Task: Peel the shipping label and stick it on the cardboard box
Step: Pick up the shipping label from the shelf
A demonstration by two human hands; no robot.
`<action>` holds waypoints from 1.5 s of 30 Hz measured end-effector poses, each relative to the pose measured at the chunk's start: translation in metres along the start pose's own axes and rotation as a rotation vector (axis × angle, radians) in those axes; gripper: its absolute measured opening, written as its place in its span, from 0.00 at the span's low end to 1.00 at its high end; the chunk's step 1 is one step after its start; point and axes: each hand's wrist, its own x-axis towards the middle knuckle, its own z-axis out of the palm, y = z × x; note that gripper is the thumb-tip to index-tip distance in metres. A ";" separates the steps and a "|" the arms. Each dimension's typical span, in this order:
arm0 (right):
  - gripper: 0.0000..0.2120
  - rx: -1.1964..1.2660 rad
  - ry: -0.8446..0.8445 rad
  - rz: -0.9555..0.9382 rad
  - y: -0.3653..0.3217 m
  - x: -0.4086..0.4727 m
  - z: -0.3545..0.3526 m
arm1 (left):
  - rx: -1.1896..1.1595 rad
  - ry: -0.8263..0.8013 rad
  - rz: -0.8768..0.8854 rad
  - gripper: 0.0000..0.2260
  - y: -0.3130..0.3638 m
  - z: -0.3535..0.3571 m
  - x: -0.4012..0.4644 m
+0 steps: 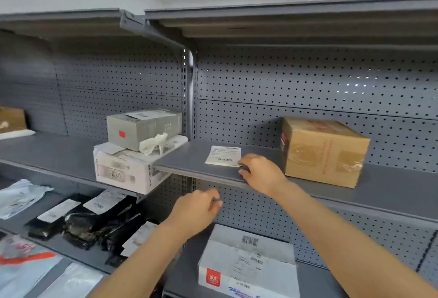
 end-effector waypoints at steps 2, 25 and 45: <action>0.18 0.028 -0.071 0.071 -0.002 0.020 0.004 | -0.017 -0.018 0.031 0.12 -0.009 0.010 0.001; 0.12 -0.252 0.317 -0.105 0.005 0.029 0.020 | -0.370 -0.133 0.039 0.13 0.006 0.050 0.003; 0.05 -0.499 0.575 -0.690 0.031 -0.211 -0.016 | -1.927 -0.035 -0.410 0.18 0.147 0.048 -0.080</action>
